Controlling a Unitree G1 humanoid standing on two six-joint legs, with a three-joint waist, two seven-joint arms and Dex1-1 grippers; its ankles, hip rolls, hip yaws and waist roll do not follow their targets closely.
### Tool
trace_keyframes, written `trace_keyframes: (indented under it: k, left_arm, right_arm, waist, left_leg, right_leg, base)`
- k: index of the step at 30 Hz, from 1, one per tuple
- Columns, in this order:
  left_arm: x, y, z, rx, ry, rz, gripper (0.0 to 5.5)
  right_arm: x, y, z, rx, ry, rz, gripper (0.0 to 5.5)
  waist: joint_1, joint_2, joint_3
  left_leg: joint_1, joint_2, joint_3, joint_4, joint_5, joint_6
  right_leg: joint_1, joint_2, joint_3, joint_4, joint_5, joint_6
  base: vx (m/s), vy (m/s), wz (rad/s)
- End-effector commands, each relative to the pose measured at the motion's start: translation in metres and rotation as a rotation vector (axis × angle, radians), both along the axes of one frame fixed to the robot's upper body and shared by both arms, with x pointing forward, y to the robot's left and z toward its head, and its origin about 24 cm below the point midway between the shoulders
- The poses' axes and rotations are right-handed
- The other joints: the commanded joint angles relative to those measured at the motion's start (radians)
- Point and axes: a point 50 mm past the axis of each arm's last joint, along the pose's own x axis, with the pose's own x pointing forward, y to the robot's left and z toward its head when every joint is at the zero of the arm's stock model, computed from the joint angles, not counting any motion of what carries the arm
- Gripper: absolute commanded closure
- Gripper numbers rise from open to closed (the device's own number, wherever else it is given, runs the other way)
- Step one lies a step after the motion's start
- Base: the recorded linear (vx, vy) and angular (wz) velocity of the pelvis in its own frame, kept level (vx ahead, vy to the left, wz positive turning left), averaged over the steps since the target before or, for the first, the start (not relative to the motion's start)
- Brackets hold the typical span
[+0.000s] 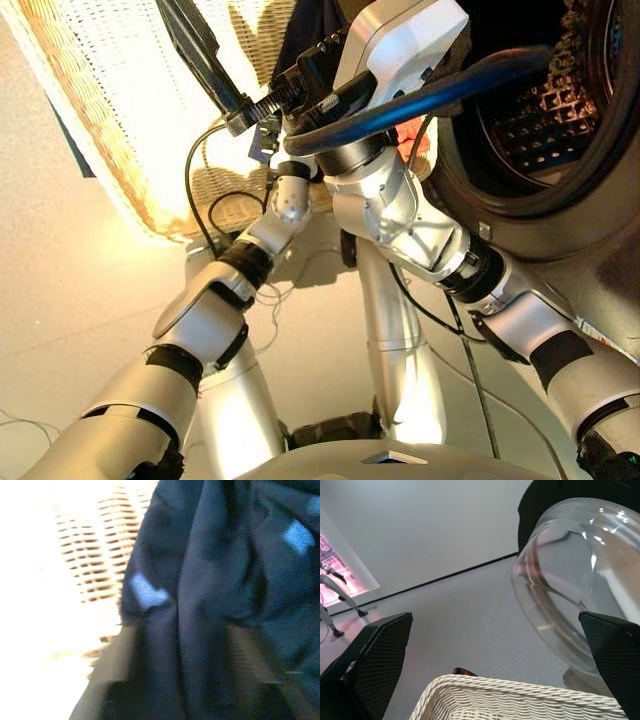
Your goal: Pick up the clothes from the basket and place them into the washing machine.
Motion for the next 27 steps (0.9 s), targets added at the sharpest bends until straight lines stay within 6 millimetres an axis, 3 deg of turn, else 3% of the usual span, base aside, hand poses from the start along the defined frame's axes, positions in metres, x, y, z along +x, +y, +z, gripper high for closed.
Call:
trace_keyframes:
  k: [1, 8, 13, 19, 24, 27]
  left_arm:
    - [0.010, 0.001, -0.016, 0.008, 0.151, 0.058, 5.50]
    - [0.007, 0.000, -0.012, -0.046, 0.124, 0.039, 5.50]
    - [-0.001, 0.000, -0.004, -0.096, 0.056, -0.006, 5.50]
    - [-0.023, 0.012, -0.001, -0.136, -0.053, -0.055, 5.50]
    - [-0.048, 0.019, 0.000, -0.169, -0.125, -0.099, 5.50]
    - [-0.061, 0.018, 0.003, -0.106, -0.167, -0.152, 5.50]
  right_arm:
    - [-0.028, 0.002, 0.017, 0.096, -0.092, 0.136, 0.00]
    - [-0.007, -0.020, 0.010, 0.074, -0.065, 0.009, 0.00]
    - [0.011, -0.050, 0.005, 0.084, -0.055, -0.158, 0.00]
    - [0.026, -0.096, -0.007, 0.170, 0.034, -0.292, 0.00]
    - [0.033, -0.125, -0.024, 0.140, 0.129, -0.361, 0.00]
    - [0.034, -0.136, -0.025, 0.090, 0.140, -0.372, 0.00]
  waist:
    - [-0.042, 0.008, -0.002]
    - [-0.038, 0.015, -0.002]
    - [-0.028, 0.028, -0.002]
    - [-0.004, 0.054, -0.002]
    - [0.011, 0.056, -0.002]
    - [0.018, 0.058, -0.002]
  left_leg:
    - [-0.021, -0.018, -0.018, 0.136, -0.077, 0.009]
    - [-0.005, -0.022, -0.021, 0.101, -0.062, 0.007]
    - [0.022, -0.033, -0.026, 0.065, -0.048, 0.008]
    - [0.096, -0.043, -0.018, -0.030, -0.021, 0.004]
    - [0.165, -0.053, -0.016, -0.110, 0.004, -0.001]
    - [0.193, -0.065, -0.007, -0.189, 0.066, -0.001]
  right_leg:
    - [-0.008, 0.014, -0.053, 0.000, 0.001, 0.041]
    - [0.013, 0.006, -0.051, -0.024, 0.009, 0.038]
    - [0.043, -0.005, -0.048, -0.047, 0.012, 0.035]
    - [0.116, -0.031, -0.049, -0.111, 0.026, 0.036]
    - [0.184, -0.046, -0.050, -0.181, 0.043, 0.042]
    - [0.209, -0.056, -0.054, -0.253, 0.098, 0.042]
  base:
    - [0.000, 0.000, 0.000]
    - [0.000, 0.000, 0.000]
    - [0.000, 0.000, 0.000]
    - [0.006, 0.004, 0.030]
    - [0.000, 0.000, 0.000]
    - [-0.033, 0.003, 0.101]
